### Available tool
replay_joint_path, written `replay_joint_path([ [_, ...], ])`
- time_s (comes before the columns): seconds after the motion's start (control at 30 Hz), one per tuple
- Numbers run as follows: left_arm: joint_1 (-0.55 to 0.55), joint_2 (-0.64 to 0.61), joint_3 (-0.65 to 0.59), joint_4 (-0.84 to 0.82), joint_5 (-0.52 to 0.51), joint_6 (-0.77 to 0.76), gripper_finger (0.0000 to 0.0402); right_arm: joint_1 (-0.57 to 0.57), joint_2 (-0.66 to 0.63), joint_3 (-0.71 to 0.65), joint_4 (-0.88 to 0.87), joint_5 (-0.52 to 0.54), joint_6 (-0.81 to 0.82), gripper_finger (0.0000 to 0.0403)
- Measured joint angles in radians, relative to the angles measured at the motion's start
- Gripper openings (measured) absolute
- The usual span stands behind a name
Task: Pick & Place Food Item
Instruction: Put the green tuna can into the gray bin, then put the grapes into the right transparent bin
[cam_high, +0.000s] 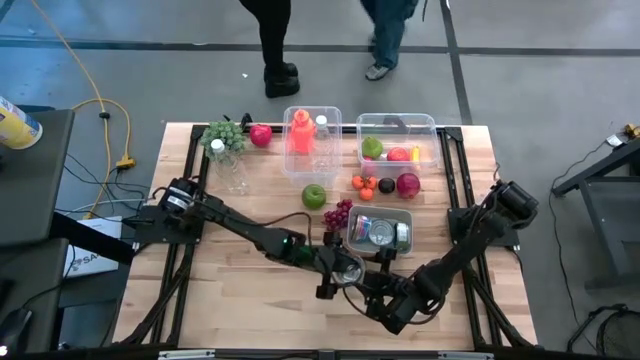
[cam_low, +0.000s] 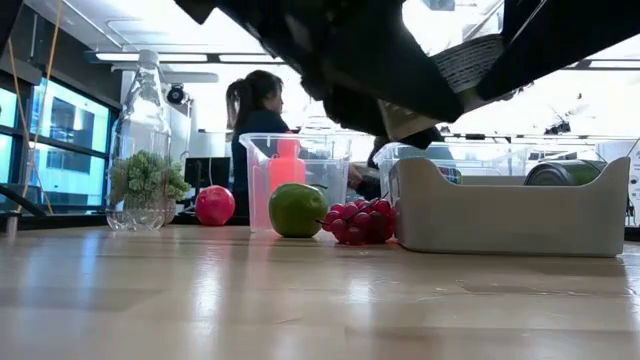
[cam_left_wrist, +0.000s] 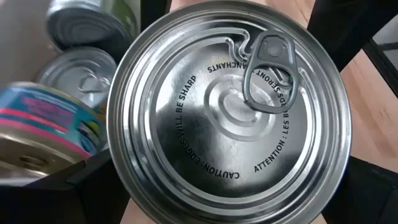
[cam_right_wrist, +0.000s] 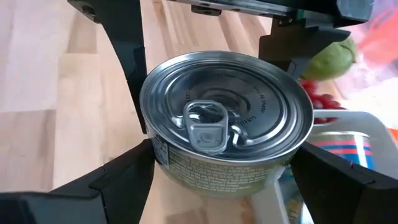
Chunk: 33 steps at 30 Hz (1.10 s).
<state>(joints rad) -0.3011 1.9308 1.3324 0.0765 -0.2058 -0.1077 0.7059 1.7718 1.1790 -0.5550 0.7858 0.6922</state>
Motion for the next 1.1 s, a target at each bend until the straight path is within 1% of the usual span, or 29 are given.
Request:
replay_joint_path([
  [0.1,0.024,0.000,0.022,-0.007,0.028,0.002,0.0397,0.000,-0.026,0.000,-0.051,0.001,0.015,0.0325],
  [0.17,0.041,0.000,0.047,-0.040,0.053,0.002,0.0397,0.000,-0.042,0.000,-0.095,0.007,0.037,0.0325],
  [0.37,0.081,0.000,0.087,-0.034,0.052,0.008,0.0397,0.004,-0.074,0.000,-0.261,0.056,0.093,0.0330],
  [0.43,0.096,0.000,0.104,0.045,0.085,0.002,0.0396,0.006,-0.086,0.000,-0.328,0.066,0.118,0.0334],
  [0.47,0.103,-0.006,0.113,0.073,0.090,-0.005,0.0396,0.005,-0.089,-0.004,-0.360,0.052,0.133,0.0336],
  [0.6,0.150,-0.013,0.152,0.122,0.099,-0.010,0.0396,0.007,-0.106,-0.004,-0.443,0.053,0.186,0.0338],
  [0.73,0.190,-0.007,0.159,0.134,0.117,-0.031,0.0396,0.000,-0.108,-0.004,-0.476,0.066,0.187,0.0331],
  [0.97,0.206,0.012,0.161,0.131,0.127,-0.081,0.0397,-0.023,-0.109,-0.004,-0.517,0.074,0.198,0.0316],
  [1.1,0.203,0.013,0.158,0.131,0.175,-0.081,0.0397,-0.029,-0.109,-0.004,-0.517,0.080,0.201,0.0311],
])
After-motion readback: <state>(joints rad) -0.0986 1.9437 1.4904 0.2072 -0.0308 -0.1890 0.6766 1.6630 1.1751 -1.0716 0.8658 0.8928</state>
